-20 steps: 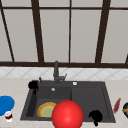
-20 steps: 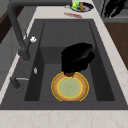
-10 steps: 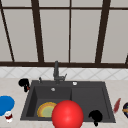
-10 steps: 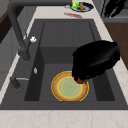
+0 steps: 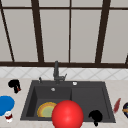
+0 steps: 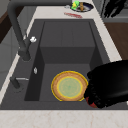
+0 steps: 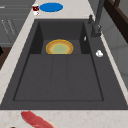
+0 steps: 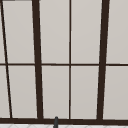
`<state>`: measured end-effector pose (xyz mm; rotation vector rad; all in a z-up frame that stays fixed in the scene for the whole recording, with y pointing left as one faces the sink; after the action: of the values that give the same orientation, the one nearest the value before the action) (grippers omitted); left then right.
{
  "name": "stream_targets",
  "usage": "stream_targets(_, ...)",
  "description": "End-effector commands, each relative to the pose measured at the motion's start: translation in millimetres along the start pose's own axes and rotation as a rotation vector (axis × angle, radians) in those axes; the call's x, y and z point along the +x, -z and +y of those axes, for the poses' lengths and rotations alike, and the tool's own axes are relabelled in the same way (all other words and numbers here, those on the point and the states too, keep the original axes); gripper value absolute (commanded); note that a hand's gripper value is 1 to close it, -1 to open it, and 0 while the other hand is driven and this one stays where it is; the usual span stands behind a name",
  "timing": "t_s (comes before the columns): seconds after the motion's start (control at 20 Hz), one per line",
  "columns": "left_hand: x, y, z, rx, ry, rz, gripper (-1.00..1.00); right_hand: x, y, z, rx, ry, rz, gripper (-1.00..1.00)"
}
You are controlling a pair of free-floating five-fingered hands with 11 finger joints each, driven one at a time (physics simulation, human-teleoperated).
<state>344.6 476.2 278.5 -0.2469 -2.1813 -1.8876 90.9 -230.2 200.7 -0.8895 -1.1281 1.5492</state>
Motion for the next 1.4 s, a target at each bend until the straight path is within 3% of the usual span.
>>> stream_targets(0.0, 11.2, -31.9, -1.5, 0.018, -0.006, -0.005, 1.00, 0.0, 0.0, 0.0, 0.000, 0.000, 0.000, 0.00)
stream_targets(0.3, 28.3, -82.1, -7.1, 0.021, -0.003, -0.007, 1.00, 0.0, 0.0, 0.0, 0.000, 0.000, 0.000, 0.00)
stream_targets(0.6, 42.8, -134.0, -38.8, 0.017, 0.021, -0.010, 1.00, 0.0, 0.0, 0.0, 0.000, 0.000, 0.000, 0.00)
stream_targets(0.75, 46.7, -158.7, -66.8, 0.040, 0.030, -0.018, 1.00, 0.0, 0.0, 0.0, 0.000, 0.000, 0.000, 0.00)
stream_targets(0.85, 43.3, -171.9, -79.8, 0.053, 0.026, -0.021, 1.00, 0.0, 0.0, 0.0, 0.000, 0.000, 0.000, 0.00)
stream_targets(1.1, 33.0, -206.0, -116.2, 0.040, 0.024, -0.012, 1.00, 0.0, 0.0, 0.0, 0.000, 0.000, 0.000, 0.00)
stream_targets(1.2, 22.6, -204.1, -130.7, 0.018, 0.008, 0.000, 1.00, 0.0, 0.0, 0.0, 0.000, 0.000, 0.000, 0.00)
stream_targets(1.35, 3.1, -202.7, -151.9, 0.016, 0.009, 0.010, 1.00, 0.0, 0.0, 0.0, 0.000, 0.000, 0.000, 0.00)
